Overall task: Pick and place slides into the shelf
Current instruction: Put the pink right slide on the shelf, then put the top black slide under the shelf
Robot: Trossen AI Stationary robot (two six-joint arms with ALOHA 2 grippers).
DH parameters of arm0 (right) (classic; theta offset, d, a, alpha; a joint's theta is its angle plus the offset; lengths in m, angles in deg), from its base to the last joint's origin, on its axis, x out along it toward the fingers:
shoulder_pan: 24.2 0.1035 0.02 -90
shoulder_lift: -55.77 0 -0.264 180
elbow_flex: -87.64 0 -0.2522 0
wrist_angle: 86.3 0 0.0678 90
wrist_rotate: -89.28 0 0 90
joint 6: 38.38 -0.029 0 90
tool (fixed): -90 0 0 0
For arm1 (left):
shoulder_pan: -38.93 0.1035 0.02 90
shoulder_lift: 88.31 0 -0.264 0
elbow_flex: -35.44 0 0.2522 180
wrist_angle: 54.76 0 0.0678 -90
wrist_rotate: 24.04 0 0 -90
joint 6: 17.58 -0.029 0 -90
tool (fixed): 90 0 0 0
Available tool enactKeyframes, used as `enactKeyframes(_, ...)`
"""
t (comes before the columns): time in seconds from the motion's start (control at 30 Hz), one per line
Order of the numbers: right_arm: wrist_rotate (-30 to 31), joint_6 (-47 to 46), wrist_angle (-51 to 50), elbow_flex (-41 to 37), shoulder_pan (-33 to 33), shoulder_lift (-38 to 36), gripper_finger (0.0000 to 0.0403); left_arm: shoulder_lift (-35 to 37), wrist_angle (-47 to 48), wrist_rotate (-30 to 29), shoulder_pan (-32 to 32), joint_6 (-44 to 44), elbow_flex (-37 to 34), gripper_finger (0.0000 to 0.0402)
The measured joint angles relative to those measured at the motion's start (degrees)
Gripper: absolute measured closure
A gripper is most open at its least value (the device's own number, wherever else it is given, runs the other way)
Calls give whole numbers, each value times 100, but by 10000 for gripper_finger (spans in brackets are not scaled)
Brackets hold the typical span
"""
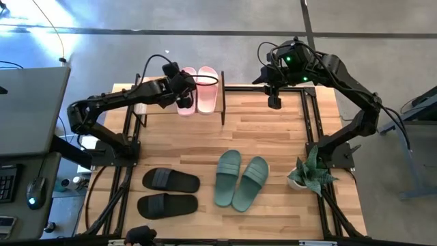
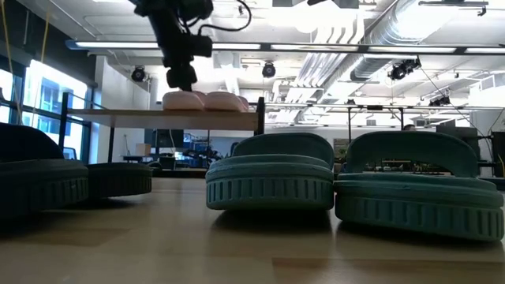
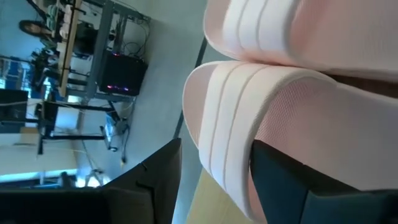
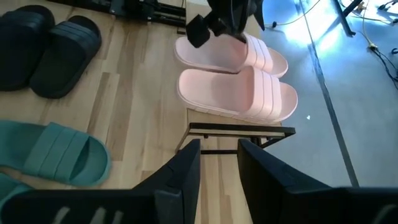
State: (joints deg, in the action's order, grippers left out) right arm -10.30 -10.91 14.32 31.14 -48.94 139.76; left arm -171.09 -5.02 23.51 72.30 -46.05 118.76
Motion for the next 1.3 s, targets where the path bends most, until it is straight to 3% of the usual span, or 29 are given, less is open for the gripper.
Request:
enactKeyframes(0.1, -1, 0, -10, 0, 0, 0, 306, 224, 53, 89, 0, 216, 0, 229)
enactKeyframes(0.27, -3, 0, -21, 0, 0, 0, 306, 635, 199, 727, 0, 922, 2, 229)
enactKeyframes(0.47, -41, 0, -108, 0, 0, 0, 306, 726, 351, 748, -2, 598, 11, 229)
enactKeyframes(0.6, -66, -44, -268, 0, 0, 0, 306, 715, 569, 1365, -94, 1075, 11, 229)
enactKeyframes(0.8, -73, -44, -527, 0, 0, 0, 306, 1125, 607, 2652, -216, 2286, 9, 229)
enactKeyframes(1.1, -574, -107, -585, 0, 0, -2, 306, 1837, 127, 6532, -282, 4716, 11, 229)
enactKeyframes(1.3, -745, -796, -786, 1, 13, -2, 306, 1893, -240, 7632, -1000, 5216, 11, 229)
